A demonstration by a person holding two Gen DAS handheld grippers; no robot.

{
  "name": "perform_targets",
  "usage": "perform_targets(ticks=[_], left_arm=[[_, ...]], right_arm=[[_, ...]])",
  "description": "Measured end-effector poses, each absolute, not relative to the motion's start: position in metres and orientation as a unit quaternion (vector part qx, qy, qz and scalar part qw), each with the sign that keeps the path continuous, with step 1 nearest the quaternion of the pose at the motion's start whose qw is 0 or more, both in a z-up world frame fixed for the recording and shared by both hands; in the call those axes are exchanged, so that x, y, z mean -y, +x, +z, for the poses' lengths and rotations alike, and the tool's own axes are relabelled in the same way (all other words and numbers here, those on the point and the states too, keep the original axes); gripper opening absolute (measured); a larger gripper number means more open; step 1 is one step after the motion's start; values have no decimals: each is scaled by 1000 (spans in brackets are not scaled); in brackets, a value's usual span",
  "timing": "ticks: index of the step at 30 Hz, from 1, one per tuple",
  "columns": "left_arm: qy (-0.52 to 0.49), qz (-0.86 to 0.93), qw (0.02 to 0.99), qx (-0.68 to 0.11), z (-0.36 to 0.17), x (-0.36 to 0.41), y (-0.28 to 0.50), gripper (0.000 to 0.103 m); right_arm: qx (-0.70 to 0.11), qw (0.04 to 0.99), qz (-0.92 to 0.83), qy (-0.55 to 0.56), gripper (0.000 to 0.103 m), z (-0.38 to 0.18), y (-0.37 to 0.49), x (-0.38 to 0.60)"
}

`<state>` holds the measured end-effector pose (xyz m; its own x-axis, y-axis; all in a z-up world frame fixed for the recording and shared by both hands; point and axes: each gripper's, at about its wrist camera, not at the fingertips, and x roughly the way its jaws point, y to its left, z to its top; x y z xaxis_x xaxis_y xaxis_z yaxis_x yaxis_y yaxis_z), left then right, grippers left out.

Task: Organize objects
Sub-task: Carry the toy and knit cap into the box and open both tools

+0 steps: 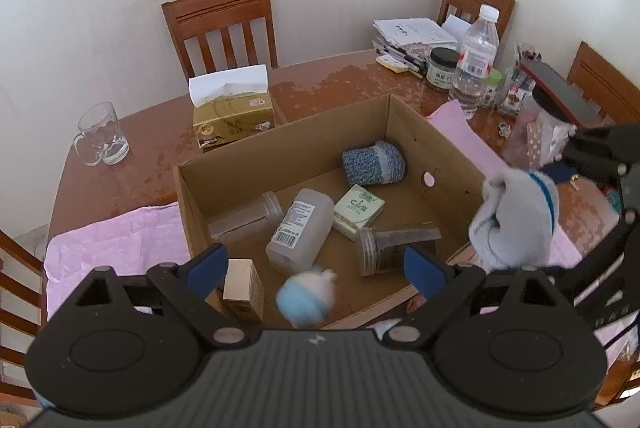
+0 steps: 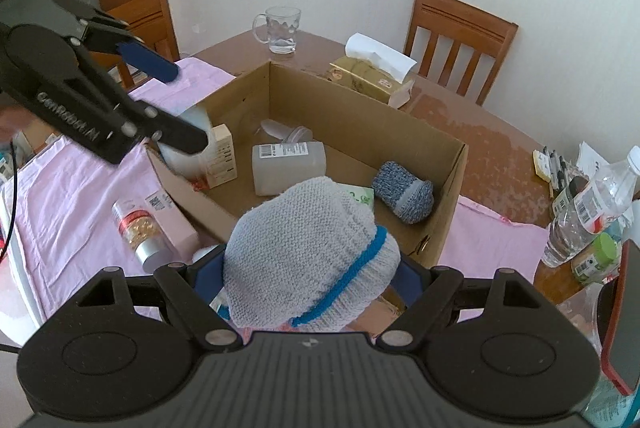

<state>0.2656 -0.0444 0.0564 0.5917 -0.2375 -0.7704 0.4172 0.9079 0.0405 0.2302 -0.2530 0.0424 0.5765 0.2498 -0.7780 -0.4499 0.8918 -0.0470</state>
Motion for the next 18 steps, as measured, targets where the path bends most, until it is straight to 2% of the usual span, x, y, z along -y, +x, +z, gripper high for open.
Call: perform_targets(ticks=[18], left_arm=[[69, -119, 899, -416, 22, 16, 239, 101]], right_arm=[[-447, 881, 134, -71, 87, 35, 295, 258]])
